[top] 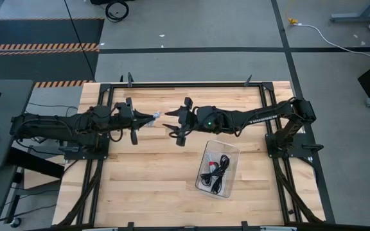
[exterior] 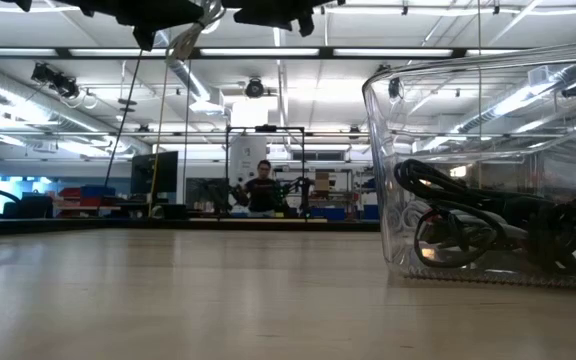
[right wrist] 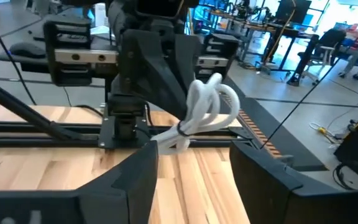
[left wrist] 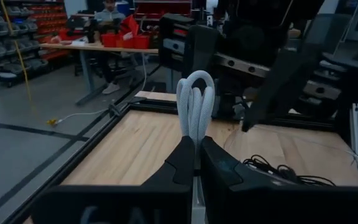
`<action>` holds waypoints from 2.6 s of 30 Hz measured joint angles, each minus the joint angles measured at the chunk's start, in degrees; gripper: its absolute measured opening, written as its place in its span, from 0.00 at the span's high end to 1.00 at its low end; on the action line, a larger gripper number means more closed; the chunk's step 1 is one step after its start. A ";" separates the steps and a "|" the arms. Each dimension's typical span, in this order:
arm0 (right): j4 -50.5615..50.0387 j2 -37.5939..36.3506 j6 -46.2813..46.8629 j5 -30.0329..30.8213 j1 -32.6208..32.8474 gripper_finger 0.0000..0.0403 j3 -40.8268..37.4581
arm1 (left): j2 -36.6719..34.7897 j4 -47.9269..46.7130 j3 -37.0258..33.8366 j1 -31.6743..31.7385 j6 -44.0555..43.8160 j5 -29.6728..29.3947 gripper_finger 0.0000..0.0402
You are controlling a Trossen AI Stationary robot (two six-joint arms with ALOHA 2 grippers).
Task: Pick and place USB-C Cables
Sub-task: Put the white USB charger cable into the transparent bin
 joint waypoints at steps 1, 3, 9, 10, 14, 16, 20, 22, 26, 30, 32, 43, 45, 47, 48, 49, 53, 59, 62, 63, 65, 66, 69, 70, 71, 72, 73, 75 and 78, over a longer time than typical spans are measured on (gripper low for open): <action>0.00 0.00 0.00 -0.12 -0.08 0.48 0.00 | 0.00 0.00 0.00 0.00 0.54 0.00 0.96; 0.09 0.00 0.00 -0.10 -0.13 0.46 0.00 | 0.04 -0.16 0.00 0.00 2.47 0.81 0.96; 1.58 0.00 0.02 -0.28 -0.21 0.42 0.00 | 2.49 -0.32 -0.04 0.00 5.93 3.00 0.96; 1.56 0.00 0.02 -0.39 -0.21 0.42 0.00 | 3.02 -0.59 -0.04 0.02 6.93 2.93 0.96; 1.58 0.00 0.02 -1.70 -0.21 0.41 0.00 | 5.03 0.37 -0.04 0.00 8.51 2.94 0.96; 1.21 0.00 0.05 -2.50 -0.21 0.41 0.00 | 5.59 2.03 -0.07 0.00 8.51 2.95 0.96; -0.16 0.00 0.87 -2.91 -0.35 0.41 0.00 | 5.76 3.76 -0.07 -0.07 8.47 2.95 0.96; -0.51 0.00 0.86 -2.92 -0.54 0.41 0.00 | 5.75 3.94 -0.07 -0.07 8.42 2.95 0.96; -0.42 0.00 0.87 -2.92 -1.01 0.41 0.00 | 5.75 3.78 -0.07 -0.07 8.11 4.35 0.96; -0.51 0.01 0.87 -2.94 -1.36 0.42 0.00 | 6.21 3.88 -0.07 -0.07 8.27 6.10 0.96; -0.69 0.14 0.84 -2.94 -1.37 0.44 0.00 | 6.19 3.95 -0.07 -0.07 8.29 6.14 0.96; -3.29 0.30 -2.79 -3.18 -1.35 0.91 0.00 | 6.51 3.86 -0.07 -0.04 6.30 5.02 0.85; -4.29 0.28 -3.54 -3.11 -1.39 0.95 0.00 | 6.51 3.73 -0.07 -0.04 5.84 5.07 0.80; -5.06 0.31 -3.19 -3.12 -1.46 0.95 0.00 | 6.73 3.68 -0.07 -0.06 5.71 5.04 0.74; -5.27 0.31 -3.20 -3.08 -1.55 0.95 0.00 | 6.80 3.57 -0.07 -0.04 5.71 4.93 0.72; -5.51 0.31 -3.21 -2.95 -1.65 0.95 0.00 | 6.82 3.30 -0.07 -0.02 5.73 4.38 0.69; -6.94 0.31 -3.21 -2.85 -1.87 0.95 0.00 | 6.80 3.40 -0.07 -0.01 5.73 -0.83 0.60; -14.65 0.31 -1.90 -4.22 -1.43 0.95 0.01 | 6.73 3.19 -0.07 0.00 5.95 -6.30 0.51; -21.81 0.25 3.07 -4.41 0.27 0.95 0.01 | 6.73 2.37 -0.07 0.00 6.03 -6.73 0.49; -24.59 0.08 4.82 -4.53 1.18 0.95 0.16 | 6.73 2.23 -0.07 -0.01 6.11 -6.76 0.48; -29.41 -0.36 7.45 -4.65 3.34 0.95 1.09 | 6.73 2.00 -0.07 -0.02 6.11 -6.77 0.48; -31.60 -0.73 8.50 -4.65 4.56 0.95 1.81 | 6.73 1.70 -0.07 -0.01 6.09 -6.77 0.48; -37.76 -1.07 11.67 -4.65 8.02 0.95 5.22 | 6.73 1.37 -0.07 -0.01 6.08 -6.78 0.49; -40.63 -1.14 13.20 -4.67 9.14 0.95 6.69 | 6.73 1.33 -0.07 -0.02 6.08 -6.78 0.49; -43.39 -1.18 14.99 -4.74 10.25 0.95 8.46 | 6.73 1.33 -0.07 -0.02 6.08 -6.78 0.49; -46.47 -1.19 17.11 -4.82 11.28 0.95 10.52 | 6.73 1.31 -0.07 -0.02 6.08 -6.80 0.49; -49.53 -1.23 19.62 -4.82 12.40 0.95 12.53 | 6.73 1.31 -0.07 -0.02 6.08 -6.80 0.49; -56.03 -1.40 24.66 -4.84 14.64 0.95 16.21 | 6.71 1.31 -0.07 0.00 6.08 -6.80 0.49; -65.52 -1.38 32.92 -5.05 17.49 0.95 19.79 | 6.71 1.32 -0.07 0.00 7.34 -6.87 0.49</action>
